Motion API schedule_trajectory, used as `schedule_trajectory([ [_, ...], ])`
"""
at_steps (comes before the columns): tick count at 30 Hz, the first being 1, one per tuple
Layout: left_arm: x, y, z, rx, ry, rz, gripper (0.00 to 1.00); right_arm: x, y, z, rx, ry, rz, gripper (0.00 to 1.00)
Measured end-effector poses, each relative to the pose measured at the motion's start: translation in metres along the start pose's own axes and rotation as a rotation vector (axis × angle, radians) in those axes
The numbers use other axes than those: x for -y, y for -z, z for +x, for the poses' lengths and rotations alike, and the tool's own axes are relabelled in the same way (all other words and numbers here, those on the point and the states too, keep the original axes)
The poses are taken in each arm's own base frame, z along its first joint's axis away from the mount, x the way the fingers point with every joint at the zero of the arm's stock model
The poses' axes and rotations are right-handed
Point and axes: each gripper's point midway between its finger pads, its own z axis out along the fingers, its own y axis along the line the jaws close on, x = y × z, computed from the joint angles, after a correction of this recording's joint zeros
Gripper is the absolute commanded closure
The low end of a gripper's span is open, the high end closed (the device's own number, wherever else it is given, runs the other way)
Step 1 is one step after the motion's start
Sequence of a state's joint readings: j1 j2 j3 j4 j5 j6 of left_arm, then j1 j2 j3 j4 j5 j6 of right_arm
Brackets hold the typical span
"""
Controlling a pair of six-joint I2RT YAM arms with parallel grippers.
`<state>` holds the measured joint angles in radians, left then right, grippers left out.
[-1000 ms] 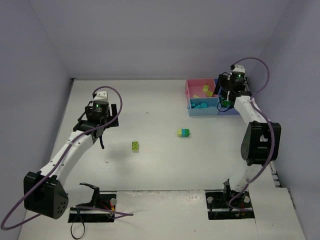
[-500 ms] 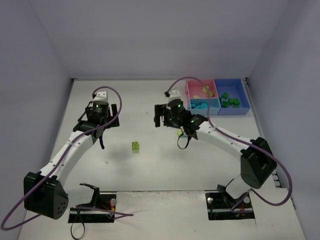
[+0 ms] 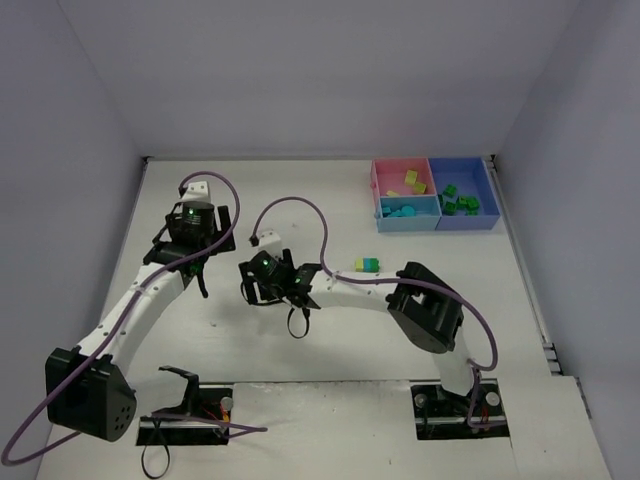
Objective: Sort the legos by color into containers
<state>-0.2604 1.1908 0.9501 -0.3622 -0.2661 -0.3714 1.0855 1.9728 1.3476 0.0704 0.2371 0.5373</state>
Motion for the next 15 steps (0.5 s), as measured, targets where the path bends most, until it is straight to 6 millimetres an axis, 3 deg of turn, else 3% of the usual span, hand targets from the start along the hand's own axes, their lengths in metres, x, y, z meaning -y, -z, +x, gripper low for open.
schedule_trajectory([
  [5,-0.001,0.003,-0.003,0.011,0.004,0.001,0.24,-0.014,-0.019,0.009,-0.003,-0.026,0.043,0.36],
  [11,0.0,0.003,-0.003,0.011,0.004,0.002,0.24,0.004,-0.028,0.032,-0.052,-0.042,0.136,0.47],
  [15,0.0,0.003,-0.003,0.011,0.004,0.003,0.24,0.009,-0.029,0.034,-0.051,-0.051,0.162,0.57],
])
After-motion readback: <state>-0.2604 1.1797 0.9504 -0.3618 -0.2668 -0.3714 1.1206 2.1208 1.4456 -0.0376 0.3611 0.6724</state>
